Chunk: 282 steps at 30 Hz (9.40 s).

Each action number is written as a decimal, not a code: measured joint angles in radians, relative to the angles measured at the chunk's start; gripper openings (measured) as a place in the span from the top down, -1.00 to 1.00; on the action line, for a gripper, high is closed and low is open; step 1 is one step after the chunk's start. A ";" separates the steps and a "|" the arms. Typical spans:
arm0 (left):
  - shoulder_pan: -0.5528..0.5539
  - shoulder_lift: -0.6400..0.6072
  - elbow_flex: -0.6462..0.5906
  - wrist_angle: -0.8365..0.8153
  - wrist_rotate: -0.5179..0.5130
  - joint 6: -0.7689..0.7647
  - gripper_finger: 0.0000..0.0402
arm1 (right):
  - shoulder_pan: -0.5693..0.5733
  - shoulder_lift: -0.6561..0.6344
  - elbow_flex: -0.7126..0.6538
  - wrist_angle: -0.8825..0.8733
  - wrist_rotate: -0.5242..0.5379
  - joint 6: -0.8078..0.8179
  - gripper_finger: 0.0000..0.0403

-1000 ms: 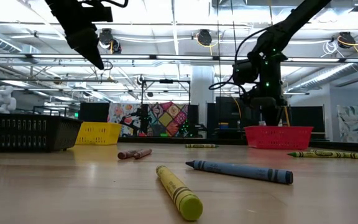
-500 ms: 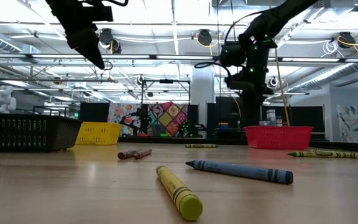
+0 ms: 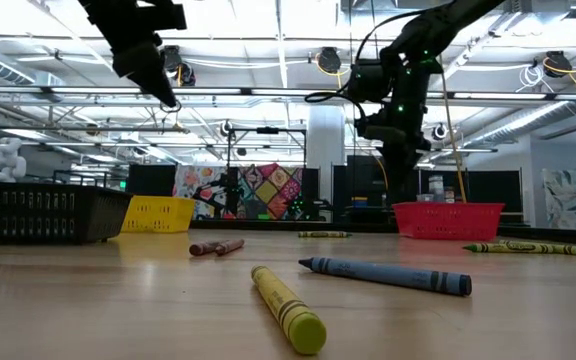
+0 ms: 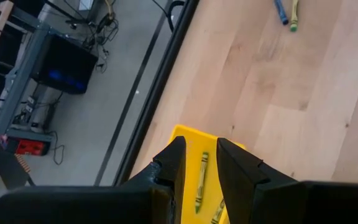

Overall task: Sort crayons
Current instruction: Put the blue crayon into the black bin

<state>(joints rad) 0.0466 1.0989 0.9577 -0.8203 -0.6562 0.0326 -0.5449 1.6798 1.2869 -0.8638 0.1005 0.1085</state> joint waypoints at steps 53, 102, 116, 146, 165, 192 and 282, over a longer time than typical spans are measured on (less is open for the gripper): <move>0.000 0.000 0.000 0.004 0.024 -0.052 0.58 | 0.254 -0.001 0.000 -0.112 -0.235 0.090 0.32; 0.000 0.000 0.001 -0.079 0.106 -0.052 0.58 | 1.216 0.004 0.000 -0.196 -0.201 1.701 0.33; 0.000 0.000 0.001 -0.077 0.107 -0.053 0.58 | 1.413 0.056 0.000 -0.071 -0.206 2.017 0.33; 0.000 0.000 0.000 0.029 0.112 -0.052 0.58 | 1.516 0.275 0.005 0.047 -0.262 2.134 0.34; 0.000 0.000 0.000 0.029 0.112 -0.053 0.58 | 1.515 0.284 0.002 0.059 -0.262 1.923 0.96; -0.001 0.078 -0.018 0.246 0.473 0.011 0.58 | 1.465 0.175 -0.003 -0.058 0.143 1.744 1.00; -0.003 0.509 -0.086 1.365 1.175 -0.045 0.91 | 1.011 0.023 0.000 0.449 0.716 0.664 0.94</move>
<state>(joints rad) 0.0437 1.6081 0.8719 0.5451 0.5191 -0.0127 0.4656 1.7023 1.2871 -0.4152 0.8165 0.7729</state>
